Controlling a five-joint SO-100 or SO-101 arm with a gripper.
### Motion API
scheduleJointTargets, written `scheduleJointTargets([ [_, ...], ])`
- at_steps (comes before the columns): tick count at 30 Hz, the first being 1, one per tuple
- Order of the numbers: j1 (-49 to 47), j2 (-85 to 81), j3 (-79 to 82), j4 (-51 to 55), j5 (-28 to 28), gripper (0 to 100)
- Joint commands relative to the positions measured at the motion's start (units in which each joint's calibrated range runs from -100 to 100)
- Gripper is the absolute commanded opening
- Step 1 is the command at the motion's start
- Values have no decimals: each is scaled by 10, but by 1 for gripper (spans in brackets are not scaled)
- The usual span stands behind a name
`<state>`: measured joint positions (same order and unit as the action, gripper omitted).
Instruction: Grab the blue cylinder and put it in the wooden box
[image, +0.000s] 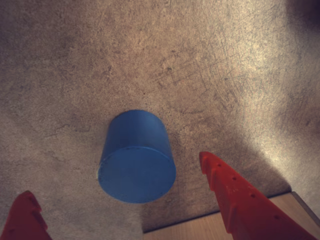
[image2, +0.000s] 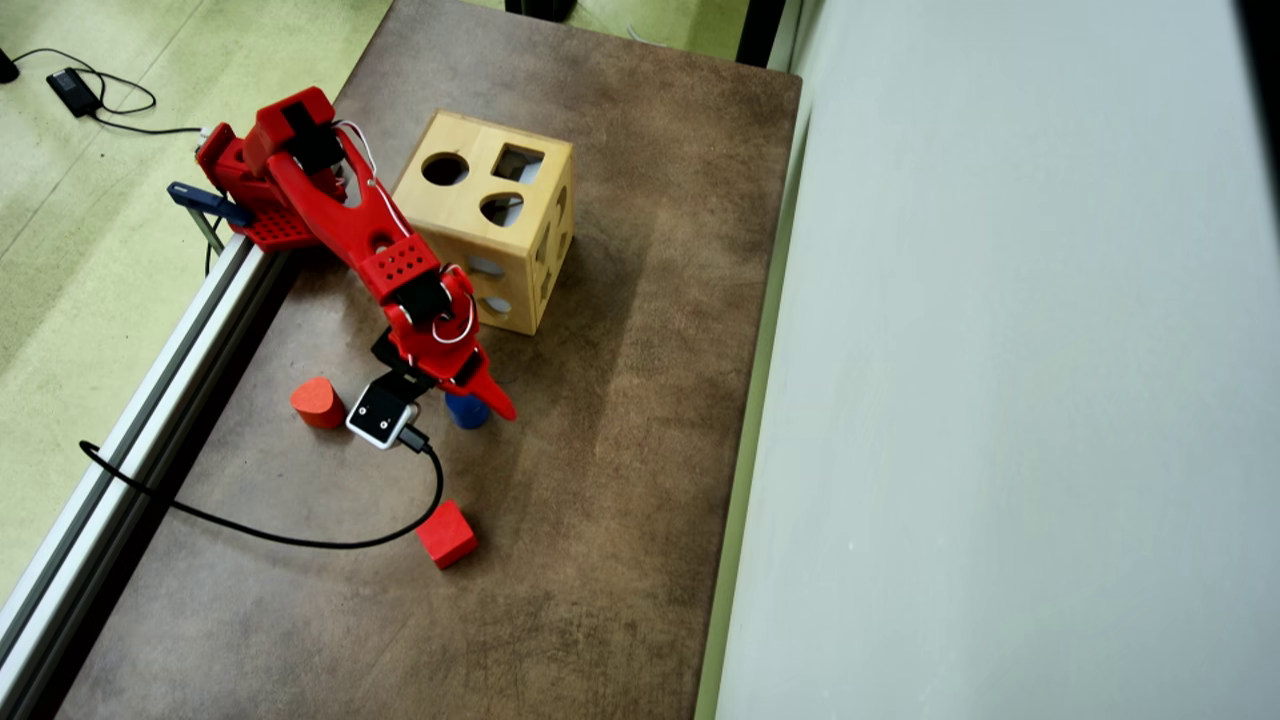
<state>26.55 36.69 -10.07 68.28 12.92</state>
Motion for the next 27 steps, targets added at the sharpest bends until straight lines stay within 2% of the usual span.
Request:
scheduleJointTargets([
  [1, 2, -21, -21, -19, 3, 48],
  [15, -6, -5, -20, -49, 2, 47],
  [22, -6, -5, -21, -50, 2, 32],
  [27, -6, -5, -21, -50, 2, 27],
])
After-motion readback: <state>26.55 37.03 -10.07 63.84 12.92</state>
